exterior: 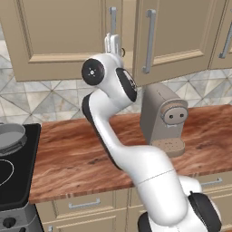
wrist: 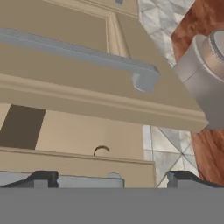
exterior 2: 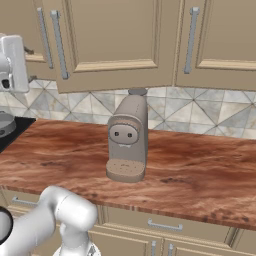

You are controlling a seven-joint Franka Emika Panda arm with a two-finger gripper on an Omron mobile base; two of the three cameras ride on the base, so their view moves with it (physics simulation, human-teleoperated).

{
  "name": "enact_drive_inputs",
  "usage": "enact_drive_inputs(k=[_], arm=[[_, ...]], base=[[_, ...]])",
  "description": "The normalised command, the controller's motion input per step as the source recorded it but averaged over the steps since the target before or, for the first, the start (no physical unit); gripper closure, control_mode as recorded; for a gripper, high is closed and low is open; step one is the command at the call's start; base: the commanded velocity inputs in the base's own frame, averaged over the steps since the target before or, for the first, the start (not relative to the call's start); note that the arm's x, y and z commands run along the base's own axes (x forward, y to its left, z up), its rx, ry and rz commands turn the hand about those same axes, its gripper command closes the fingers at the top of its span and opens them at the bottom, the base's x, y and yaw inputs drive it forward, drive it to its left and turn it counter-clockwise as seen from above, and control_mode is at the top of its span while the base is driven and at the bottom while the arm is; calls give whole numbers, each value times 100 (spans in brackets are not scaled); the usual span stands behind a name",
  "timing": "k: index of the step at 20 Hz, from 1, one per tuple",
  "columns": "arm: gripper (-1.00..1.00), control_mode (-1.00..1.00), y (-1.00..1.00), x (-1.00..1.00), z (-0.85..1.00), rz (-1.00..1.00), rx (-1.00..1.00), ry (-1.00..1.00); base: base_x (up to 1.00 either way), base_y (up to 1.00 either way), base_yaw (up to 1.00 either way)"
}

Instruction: Open the cabinet and move the ladle to the pot. Then close the cabinet.

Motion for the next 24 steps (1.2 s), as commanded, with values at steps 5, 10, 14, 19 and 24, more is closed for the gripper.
enact_drive_inputs(k=[5, 10, 14, 19, 24], arm=[[-100, -100, -3, 33, 0, -2, 1, -3], [-100, -100, -12, 26, 0, -9, 3, -4], [-100, -100, -12, 42, -4, -12, 6, -1], [-100, -100, -6, 46, -13, -14, 6, -1], [-100, -100, -18, 49, -24, -16, 10, 0]], base=[[0, 0, 0], [0, 0, 0], [0, 0, 0], [0, 0, 0], [0, 0, 0]])
